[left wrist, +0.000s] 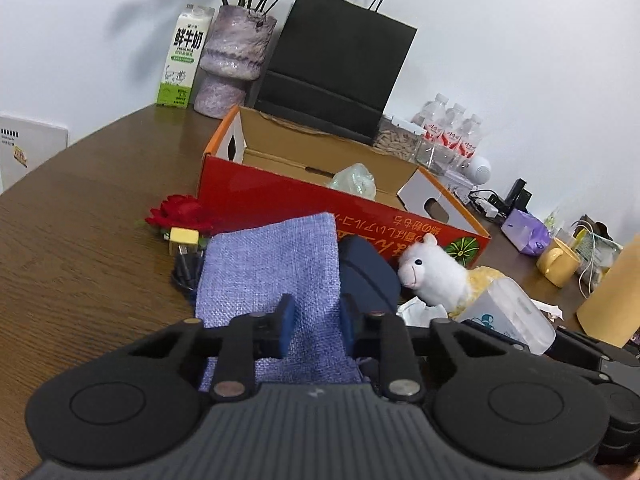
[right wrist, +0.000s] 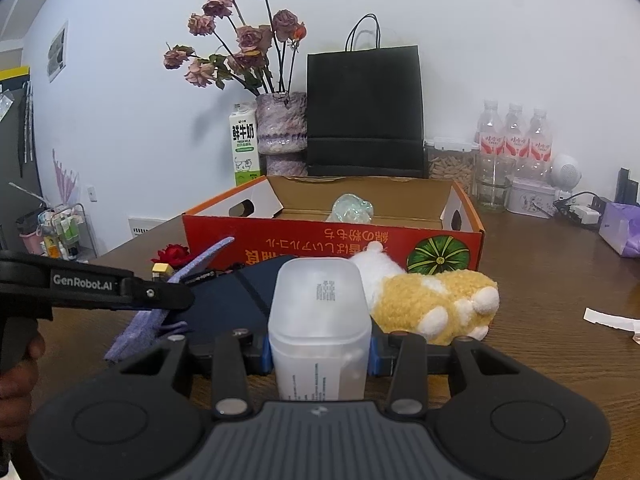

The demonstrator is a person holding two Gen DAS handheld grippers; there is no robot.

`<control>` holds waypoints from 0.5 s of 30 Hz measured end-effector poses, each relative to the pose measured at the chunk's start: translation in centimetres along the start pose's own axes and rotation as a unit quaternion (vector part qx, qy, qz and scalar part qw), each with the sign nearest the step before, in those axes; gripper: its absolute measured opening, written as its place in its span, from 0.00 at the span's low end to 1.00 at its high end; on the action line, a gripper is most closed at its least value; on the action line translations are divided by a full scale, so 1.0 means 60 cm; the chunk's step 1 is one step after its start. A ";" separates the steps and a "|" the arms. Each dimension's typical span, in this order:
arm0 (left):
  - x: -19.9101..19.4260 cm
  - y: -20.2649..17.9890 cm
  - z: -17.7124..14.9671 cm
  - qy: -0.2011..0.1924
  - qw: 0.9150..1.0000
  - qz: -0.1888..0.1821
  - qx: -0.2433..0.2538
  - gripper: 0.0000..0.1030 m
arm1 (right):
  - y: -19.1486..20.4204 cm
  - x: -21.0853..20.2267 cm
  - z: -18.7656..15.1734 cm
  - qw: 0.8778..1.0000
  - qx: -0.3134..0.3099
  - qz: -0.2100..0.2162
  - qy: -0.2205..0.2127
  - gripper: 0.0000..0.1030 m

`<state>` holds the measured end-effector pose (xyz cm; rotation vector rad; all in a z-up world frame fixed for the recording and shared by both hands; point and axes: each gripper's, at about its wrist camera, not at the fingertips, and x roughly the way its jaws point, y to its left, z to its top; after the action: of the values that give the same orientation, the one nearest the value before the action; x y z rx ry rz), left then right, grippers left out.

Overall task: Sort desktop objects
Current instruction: 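Grasp the cloth with the left gripper while the right gripper grasps the swab container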

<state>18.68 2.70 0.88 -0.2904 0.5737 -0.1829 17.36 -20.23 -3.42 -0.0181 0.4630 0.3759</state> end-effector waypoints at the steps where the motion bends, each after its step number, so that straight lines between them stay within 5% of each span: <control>1: -0.005 0.000 0.001 -0.004 1.000 0.000 0.001 0.07 | 0.000 -0.003 -0.001 1.000 0.000 0.000 -0.001 0.39; 15: -0.077 -0.021 0.027 -0.081 0.995 0.010 0.056 0.04 | 0.016 -0.044 0.019 0.999 -0.013 0.004 -0.037 0.39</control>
<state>15.64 3.01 4.93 -0.1886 0.4047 -0.1696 15.33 -20.17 -1.17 -0.0269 0.3845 0.3886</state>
